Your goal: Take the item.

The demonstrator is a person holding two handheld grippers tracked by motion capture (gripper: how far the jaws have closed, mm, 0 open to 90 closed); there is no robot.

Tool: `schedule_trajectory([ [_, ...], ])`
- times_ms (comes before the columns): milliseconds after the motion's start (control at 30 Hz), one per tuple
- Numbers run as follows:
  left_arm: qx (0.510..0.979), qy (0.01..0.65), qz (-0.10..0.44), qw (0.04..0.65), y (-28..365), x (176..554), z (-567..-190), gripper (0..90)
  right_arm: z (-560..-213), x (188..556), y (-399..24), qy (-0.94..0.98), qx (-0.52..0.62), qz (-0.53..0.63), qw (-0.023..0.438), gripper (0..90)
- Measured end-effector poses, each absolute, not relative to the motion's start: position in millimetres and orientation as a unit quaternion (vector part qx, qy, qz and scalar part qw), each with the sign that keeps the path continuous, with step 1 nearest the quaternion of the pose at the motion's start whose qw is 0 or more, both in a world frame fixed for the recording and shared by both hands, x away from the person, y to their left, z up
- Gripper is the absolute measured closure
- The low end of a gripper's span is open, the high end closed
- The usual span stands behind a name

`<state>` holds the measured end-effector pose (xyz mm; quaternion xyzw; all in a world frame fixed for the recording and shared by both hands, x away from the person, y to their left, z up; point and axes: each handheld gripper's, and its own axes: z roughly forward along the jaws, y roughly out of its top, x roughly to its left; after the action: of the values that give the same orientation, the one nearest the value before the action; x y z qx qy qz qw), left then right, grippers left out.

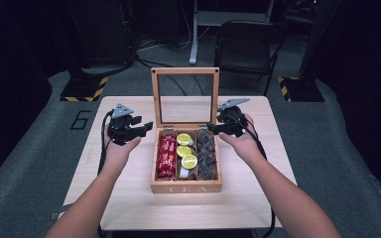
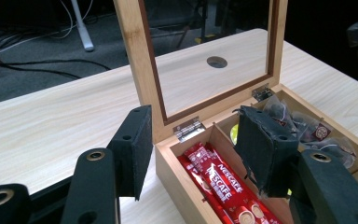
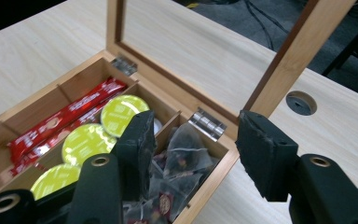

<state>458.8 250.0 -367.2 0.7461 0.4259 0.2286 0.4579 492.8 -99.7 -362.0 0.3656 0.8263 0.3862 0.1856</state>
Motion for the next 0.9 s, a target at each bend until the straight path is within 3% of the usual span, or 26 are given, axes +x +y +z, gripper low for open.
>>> schedule_trajectory([
  [333,0.747,0.425,0.226,0.458,248,457,-366,45.4,-372,472,-95,0.846,0.324,0.376,0.196,45.7],
  [900,0.732,0.440,0.227,0.468,255,455,-364,44.7,-393,454,-79,0.852,0.304,0.398,0.150,39.4],
])
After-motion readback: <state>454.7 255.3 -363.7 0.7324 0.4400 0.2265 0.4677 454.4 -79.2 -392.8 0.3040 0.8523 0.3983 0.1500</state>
